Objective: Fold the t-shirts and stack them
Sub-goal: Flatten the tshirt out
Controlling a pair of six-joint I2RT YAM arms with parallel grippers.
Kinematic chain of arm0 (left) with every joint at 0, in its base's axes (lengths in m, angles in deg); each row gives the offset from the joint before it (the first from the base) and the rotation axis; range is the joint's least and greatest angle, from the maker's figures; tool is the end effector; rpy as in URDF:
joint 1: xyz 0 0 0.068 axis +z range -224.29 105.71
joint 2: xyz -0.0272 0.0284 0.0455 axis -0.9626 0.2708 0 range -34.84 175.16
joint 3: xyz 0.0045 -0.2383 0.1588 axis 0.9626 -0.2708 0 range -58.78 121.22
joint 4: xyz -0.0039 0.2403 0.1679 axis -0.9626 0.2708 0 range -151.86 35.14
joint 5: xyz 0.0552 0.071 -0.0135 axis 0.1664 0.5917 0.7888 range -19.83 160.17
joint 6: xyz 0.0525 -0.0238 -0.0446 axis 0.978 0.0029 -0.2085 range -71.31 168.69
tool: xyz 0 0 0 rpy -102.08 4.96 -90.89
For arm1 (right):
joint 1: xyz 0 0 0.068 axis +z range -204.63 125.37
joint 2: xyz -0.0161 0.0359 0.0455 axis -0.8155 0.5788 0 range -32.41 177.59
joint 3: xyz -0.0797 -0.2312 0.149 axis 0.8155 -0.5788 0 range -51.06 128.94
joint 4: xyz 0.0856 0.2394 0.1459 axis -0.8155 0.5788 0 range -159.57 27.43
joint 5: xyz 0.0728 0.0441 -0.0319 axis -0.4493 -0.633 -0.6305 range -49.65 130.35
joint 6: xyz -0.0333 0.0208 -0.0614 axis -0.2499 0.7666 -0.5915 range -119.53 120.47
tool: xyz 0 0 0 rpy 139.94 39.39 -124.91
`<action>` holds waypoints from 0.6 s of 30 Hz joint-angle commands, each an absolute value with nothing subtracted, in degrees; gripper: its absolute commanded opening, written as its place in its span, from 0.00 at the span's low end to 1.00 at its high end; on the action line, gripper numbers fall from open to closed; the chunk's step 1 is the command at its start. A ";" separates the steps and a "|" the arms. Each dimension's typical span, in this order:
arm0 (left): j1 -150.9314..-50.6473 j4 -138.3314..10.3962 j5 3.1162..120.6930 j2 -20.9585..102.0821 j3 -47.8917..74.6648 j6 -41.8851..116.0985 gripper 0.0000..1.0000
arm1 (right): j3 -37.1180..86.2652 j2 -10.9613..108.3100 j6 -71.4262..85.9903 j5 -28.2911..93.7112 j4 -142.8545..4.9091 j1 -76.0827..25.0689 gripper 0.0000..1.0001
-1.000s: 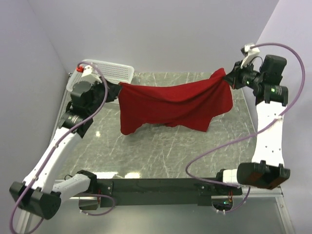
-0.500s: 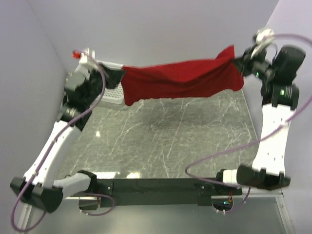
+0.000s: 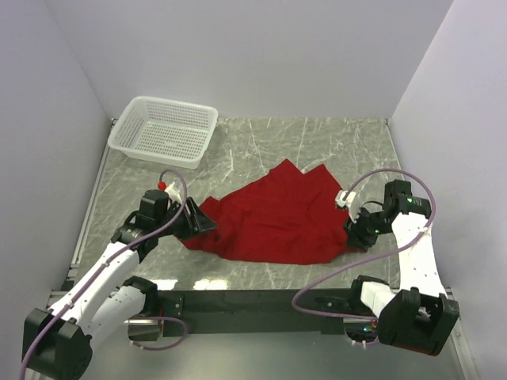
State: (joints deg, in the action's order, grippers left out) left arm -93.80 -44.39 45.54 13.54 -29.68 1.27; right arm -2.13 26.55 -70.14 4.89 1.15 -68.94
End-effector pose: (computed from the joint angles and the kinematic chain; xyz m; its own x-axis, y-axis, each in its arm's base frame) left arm 0.2003 -0.0978 0.2088 -0.8369 -0.4136 -0.3585 0.0031 0.6515 -0.7587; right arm 0.1843 -0.0108 0.2404 -0.4221 -0.6852 -0.5936 -0.8653 0.4998 0.0383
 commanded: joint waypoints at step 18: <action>-94.15 -50.35 54.52 38.06 -9.16 9.56 0.76 | 13.36 48.96 -26.02 4.83 -25.34 -62.63 0.61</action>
